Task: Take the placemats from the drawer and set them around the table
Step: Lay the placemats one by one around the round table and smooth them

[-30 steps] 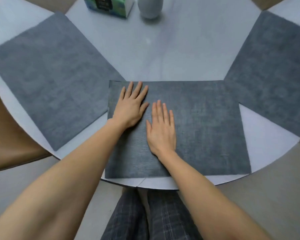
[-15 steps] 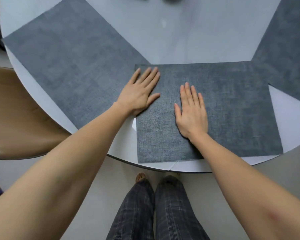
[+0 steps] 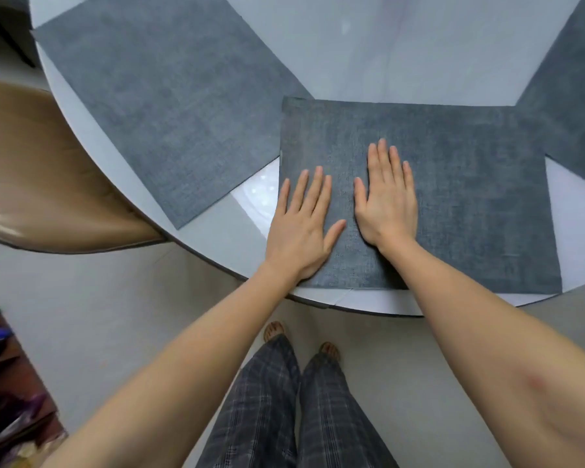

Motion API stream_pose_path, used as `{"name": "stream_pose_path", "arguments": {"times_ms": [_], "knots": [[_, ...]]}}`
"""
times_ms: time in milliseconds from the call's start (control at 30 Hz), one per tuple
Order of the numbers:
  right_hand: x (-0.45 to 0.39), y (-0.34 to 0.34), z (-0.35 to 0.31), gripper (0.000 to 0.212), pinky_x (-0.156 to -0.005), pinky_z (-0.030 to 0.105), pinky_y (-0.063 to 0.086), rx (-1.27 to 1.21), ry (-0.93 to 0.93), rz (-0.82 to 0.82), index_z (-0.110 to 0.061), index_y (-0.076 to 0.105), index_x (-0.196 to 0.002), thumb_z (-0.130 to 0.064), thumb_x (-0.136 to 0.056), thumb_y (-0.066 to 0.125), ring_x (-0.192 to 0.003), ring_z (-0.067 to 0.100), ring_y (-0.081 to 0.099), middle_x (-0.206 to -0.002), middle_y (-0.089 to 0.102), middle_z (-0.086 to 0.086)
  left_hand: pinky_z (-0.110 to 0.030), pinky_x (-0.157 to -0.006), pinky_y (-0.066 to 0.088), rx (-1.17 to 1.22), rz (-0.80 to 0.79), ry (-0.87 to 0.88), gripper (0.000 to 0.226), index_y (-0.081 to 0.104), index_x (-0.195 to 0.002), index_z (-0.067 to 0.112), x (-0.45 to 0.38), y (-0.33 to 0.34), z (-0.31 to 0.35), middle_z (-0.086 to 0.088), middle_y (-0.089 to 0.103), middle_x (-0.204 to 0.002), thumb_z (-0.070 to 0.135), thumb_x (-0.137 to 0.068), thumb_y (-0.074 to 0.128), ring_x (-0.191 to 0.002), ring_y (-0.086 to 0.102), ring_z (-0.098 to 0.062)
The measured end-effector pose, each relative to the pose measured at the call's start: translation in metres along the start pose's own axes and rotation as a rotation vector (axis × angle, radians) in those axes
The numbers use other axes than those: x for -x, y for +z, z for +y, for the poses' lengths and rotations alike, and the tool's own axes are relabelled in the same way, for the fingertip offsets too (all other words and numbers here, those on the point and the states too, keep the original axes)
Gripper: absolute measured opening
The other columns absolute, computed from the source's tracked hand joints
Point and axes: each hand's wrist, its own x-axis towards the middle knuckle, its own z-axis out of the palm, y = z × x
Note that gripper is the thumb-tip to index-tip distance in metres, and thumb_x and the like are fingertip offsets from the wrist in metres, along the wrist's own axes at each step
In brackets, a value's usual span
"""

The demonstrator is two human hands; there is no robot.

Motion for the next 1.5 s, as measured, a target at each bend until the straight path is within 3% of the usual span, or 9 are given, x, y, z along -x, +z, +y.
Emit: {"name": "stream_pose_path", "arguments": {"times_ms": [133,333,533,700,867,1067,1233,1400,1500], "knots": [[0.001,0.001,0.000,0.059,-0.122,0.034,0.001,-0.020,-0.011,0.011,-0.014,0.011,-0.153,-0.037,-0.100,0.024,-0.149,0.015,0.005,-0.161,0.008,0.002,-0.043,-0.121,0.006,-0.031,-0.006,-0.022,0.070,0.018,-0.154,0.016,0.008,0.000,-0.010,-0.007,0.014,-0.161,0.054,-0.096,0.024,-0.149,0.011,-0.025],[0.003,-0.002,0.000,0.059,-0.122,0.036,0.003,-0.021,-0.023,0.008,-0.012,0.012,-0.153,-0.035,-0.100,0.026,-0.149,0.018,0.006,-0.161,0.009,0.004,-0.042,-0.121,-0.004,-0.220,-0.061,-0.113,0.079,0.008,-0.154,0.009,0.031,-0.015,-0.040,-0.007,0.007,-0.162,0.060,-0.093,0.009,-0.150,0.005,-0.024],[-0.049,-0.028,-0.029,0.040,-0.110,0.042,0.026,-0.073,0.084,0.068,-0.002,0.047,-0.127,-0.018,-0.091,0.038,-0.127,0.033,0.040,-0.135,0.046,0.020,-0.041,-0.120,-0.001,-0.226,0.030,-0.061,0.072,0.012,-0.153,0.008,-0.021,-0.048,-0.043,-0.012,0.007,-0.161,0.050,-0.095,0.011,-0.149,0.006,-0.025],[-0.062,0.002,-0.036,0.058,-0.121,0.037,0.002,-0.039,0.054,0.047,-0.009,0.012,-0.152,-0.030,-0.100,0.026,-0.149,0.019,0.004,-0.160,0.007,0.010,-0.030,-0.120,0.000,0.119,-0.032,-0.090,0.060,0.006,-0.153,0.006,-0.098,-0.043,-0.046,-0.009,0.003,-0.162,0.034,-0.104,0.027,-0.150,0.000,-0.021],[-0.062,0.006,-0.035,0.059,-0.122,0.037,0.001,-0.014,0.056,0.061,-0.010,0.008,-0.153,-0.032,-0.100,0.023,-0.149,0.017,0.001,-0.161,0.003,0.007,-0.034,-0.122,-0.003,0.030,0.012,-0.171,0.067,0.003,-0.153,0.003,-0.123,-0.020,-0.056,-0.011,-0.003,-0.161,0.042,-0.102,0.022,-0.150,-0.002,-0.020],[-0.061,0.005,-0.037,0.059,-0.122,0.036,0.000,-0.031,0.063,0.048,-0.011,0.010,-0.153,-0.032,-0.100,0.025,-0.149,0.017,0.003,-0.161,0.005,0.006,-0.039,-0.122,-0.003,-0.004,-0.008,-0.512,0.077,-0.005,-0.150,-0.003,-0.169,-0.040,-0.082,-0.019,-0.010,-0.159,0.051,-0.100,0.016,-0.149,-0.010,-0.026],[-0.062,0.005,-0.037,0.060,-0.122,0.037,0.002,0.001,0.065,0.048,-0.010,0.011,-0.152,-0.033,-0.098,0.021,-0.149,0.018,0.005,-0.161,0.006,0.008,-0.039,-0.121,-0.005,0.002,0.035,-0.181,0.072,0.003,-0.153,0.003,-0.131,-0.022,-0.044,-0.013,-0.001,-0.161,0.048,-0.100,0.023,-0.150,-0.003,-0.023],[-0.062,0.006,-0.036,0.059,-0.122,0.037,0.002,0.016,0.071,0.038,-0.011,0.011,-0.153,-0.032,-0.099,0.024,-0.149,0.018,0.004,-0.161,0.007,0.008,-0.040,-0.122,-0.001,-0.010,-0.029,-0.151,0.083,-0.001,-0.154,0.007,-0.146,-0.023,-0.059,-0.010,-0.004,-0.162,0.061,-0.095,0.020,-0.150,-0.003,-0.019],[-0.061,0.005,-0.037,0.061,-0.122,0.037,0.002,0.007,0.065,0.040,-0.011,0.012,-0.153,-0.034,-0.097,0.019,-0.149,0.018,0.005,-0.161,0.008,0.007,-0.042,-0.121,-0.004,-0.040,-0.033,-0.282,0.080,-0.002,-0.153,0.005,-0.172,-0.032,-0.080,-0.010,-0.006,-0.162,0.059,-0.096,0.016,-0.149,-0.006,-0.018]]}}
